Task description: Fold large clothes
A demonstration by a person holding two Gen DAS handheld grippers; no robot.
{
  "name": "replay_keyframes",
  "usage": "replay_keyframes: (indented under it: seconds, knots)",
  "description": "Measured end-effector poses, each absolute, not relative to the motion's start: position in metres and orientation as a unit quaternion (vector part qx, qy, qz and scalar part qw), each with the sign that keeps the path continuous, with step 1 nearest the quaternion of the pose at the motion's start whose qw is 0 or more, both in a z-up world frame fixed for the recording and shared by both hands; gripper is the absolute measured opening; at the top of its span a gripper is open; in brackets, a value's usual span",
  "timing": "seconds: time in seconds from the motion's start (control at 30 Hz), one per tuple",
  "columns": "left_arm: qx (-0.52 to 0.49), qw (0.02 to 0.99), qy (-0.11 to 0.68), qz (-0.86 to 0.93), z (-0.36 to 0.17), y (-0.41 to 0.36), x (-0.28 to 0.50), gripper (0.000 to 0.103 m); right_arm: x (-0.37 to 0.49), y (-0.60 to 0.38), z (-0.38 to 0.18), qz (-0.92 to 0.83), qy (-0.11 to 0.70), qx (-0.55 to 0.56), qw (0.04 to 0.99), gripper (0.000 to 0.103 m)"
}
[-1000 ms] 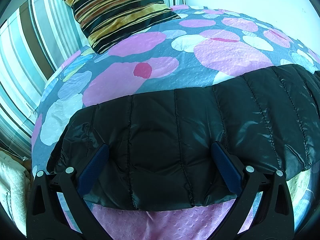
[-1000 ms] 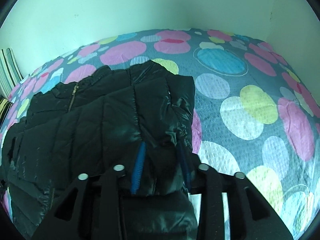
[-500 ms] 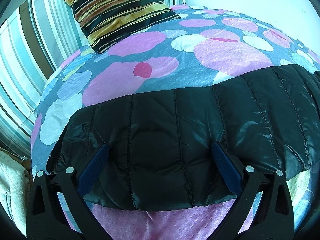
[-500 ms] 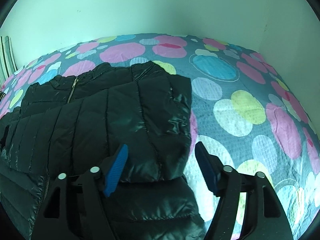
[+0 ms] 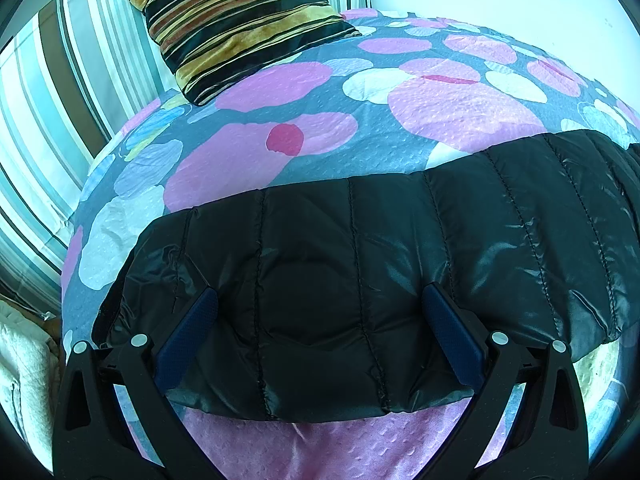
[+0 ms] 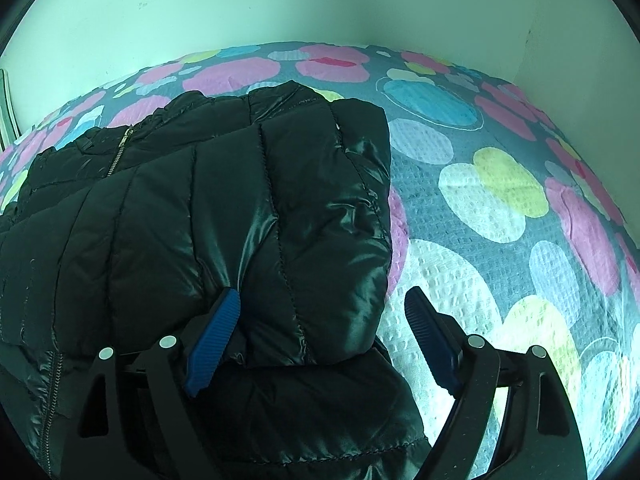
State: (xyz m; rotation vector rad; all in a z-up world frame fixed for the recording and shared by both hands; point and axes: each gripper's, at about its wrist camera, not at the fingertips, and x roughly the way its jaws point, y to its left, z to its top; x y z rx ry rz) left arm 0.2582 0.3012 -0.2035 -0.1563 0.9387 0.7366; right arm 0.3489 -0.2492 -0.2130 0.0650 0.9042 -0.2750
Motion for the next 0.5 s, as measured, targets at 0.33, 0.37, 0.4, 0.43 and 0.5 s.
replay_keyframes:
  seconds: [0.33, 0.37, 0.4, 0.43, 0.5]
  knots:
    - [-0.078, 0.845, 0.410, 0.336, -0.178, 0.312, 0.213, 0.101, 0.348, -0.247, -0.213, -0.141, 0.431, 0.023, 0.891, 0.084]
    - [-0.079, 0.847, 0.404, 0.337, -0.174, 0.316, 0.205, 0.101, 0.348, -0.247, -0.213, -0.141, 0.431, 0.023, 0.891, 0.084]
    - [-0.082, 0.848, 0.398, 0.340, -0.171, 0.322, 0.197, 0.101, 0.348, -0.247, -0.213, -0.140, 0.431, 0.023, 0.891, 0.085]
    - [-0.094, 0.849, 0.391, 0.343, -0.167, 0.332, 0.185, 0.101, 0.348, -0.247, -0.213, -0.140, 0.431, 0.024, 0.891, 0.085]
    - [-0.128, 0.849, 0.386, 0.337, -0.165, 0.350, 0.170, 0.101, 0.348, -0.246, -0.213, -0.141, 0.430, 0.023, 0.891, 0.085]
